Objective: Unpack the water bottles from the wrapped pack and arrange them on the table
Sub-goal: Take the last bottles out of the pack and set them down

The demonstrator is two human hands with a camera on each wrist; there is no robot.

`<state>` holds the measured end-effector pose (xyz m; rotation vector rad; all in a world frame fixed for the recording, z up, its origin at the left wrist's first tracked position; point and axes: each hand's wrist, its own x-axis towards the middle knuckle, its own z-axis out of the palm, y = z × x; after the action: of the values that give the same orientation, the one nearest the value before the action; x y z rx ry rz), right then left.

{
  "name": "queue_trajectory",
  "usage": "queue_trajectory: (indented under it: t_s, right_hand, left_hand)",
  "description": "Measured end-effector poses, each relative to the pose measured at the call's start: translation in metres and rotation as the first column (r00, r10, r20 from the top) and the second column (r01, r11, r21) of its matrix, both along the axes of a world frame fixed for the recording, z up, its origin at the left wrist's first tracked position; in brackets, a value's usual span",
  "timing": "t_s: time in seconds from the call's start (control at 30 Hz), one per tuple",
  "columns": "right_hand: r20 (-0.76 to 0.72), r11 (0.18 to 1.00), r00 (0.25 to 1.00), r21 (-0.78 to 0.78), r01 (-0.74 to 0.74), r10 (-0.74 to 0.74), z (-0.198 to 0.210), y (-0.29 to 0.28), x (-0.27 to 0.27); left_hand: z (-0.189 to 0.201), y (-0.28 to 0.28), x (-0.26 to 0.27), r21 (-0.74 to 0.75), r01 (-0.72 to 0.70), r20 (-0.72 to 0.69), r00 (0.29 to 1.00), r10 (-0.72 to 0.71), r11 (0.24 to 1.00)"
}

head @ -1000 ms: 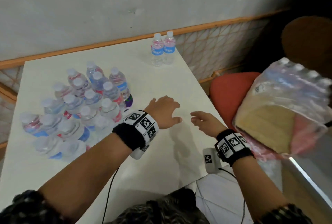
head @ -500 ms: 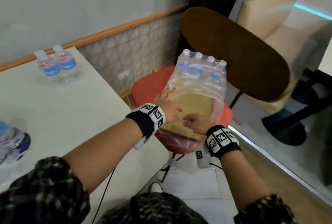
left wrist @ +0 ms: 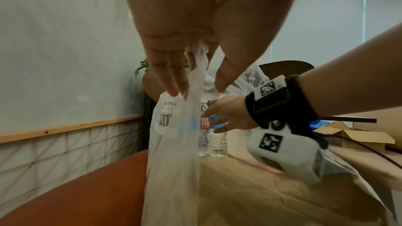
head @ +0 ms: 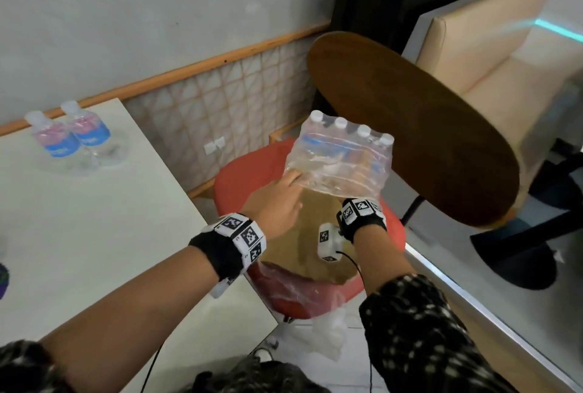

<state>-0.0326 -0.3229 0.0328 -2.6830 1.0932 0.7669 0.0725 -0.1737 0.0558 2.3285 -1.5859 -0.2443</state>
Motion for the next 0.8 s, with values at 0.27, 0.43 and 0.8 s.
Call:
queue_trajectory:
  t_s: [0.27,0.43,0.8]
  right_hand:
    - [-0.1,0.99,0.991,-0.1,-0.099,0.089,0.01,-0.027,0.033]
    - [-0.028,0.994,1.0,-0.104,-0.012,0.009,0.01,-0.041,0.028]
    - [0.548,0.767,0.565,0.582,0.27,-0.616,-0.012,0.018,0.018]
  left_hand:
    - [0.012,-0.009,0.005,0.014,0.056,0.013,0.998,-0.057,0.998]
    - [0.005,-0.006,0.009,0.034,0.07,-0.023,0.997,-0.069,0.997]
    - [-0.003,-0.017,0.007,0.214,0.013,0.027,0.999,-0.02,0.977]
